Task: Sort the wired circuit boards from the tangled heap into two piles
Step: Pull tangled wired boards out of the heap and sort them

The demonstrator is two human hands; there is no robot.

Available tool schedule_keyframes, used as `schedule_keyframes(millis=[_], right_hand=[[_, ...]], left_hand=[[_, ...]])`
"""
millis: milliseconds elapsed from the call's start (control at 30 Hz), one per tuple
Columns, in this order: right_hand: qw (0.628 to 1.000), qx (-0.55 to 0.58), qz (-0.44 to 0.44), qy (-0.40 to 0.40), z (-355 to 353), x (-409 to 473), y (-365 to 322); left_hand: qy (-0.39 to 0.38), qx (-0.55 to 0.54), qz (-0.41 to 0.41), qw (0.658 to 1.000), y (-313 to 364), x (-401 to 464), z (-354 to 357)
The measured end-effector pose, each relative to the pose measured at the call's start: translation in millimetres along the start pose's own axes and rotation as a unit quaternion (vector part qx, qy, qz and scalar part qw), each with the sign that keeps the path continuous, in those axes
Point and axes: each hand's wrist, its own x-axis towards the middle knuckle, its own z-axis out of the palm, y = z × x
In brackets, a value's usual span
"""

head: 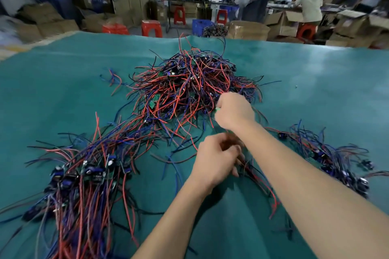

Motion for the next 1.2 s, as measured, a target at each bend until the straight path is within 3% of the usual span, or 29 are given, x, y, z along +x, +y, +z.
schedule_keyframes(millis=[267, 500, 600, 800, 933, 1033, 1133, 1200], right_hand=[[0.996, 0.083, -0.014, 0.025, 12.5, 3.4, 19.8], [0.979, 0.176, -0.008, 0.104, -46.6, -39.4, 34.9], [0.974, 0.180, -0.029, 0.136, -49.3, -75.1, 37.4], [0.952, 0.199, -0.098, 0.210, -20.2, -110.9, 38.1], [0.944, 0.227, -0.168, 0.168, -14.6, -114.3, 45.9], [0.940, 0.203, -0.204, 0.184, -13.6, -111.2, 54.0], [0.932, 0.151, -0.203, 0.259, -10.6, -112.3, 55.0], [0.931, 0.154, -0.152, 0.293, -9.3, -113.7, 54.7]], left_hand=[[0.002, -0.064, -0.041, 0.997, 3.8, -0.6, -1.9], [-0.003, -0.195, -0.044, 0.980, 9.8, -1.3, -3.7], [-0.034, -0.259, -0.022, 0.965, 13.6, -2.6, -5.9], [-0.061, -0.247, -0.019, 0.967, 13.5, -7.3, -6.6], [-0.032, -0.277, -0.045, 0.959, 14.0, -5.0, -8.5], [-0.013, -0.300, -0.051, 0.953, 15.0, -4.1, -8.4], [-0.001, -0.328, -0.051, 0.943, 16.9, -4.4, -8.2], [0.008, -0.337, -0.040, 0.941, 17.0, -3.8, -8.4]])
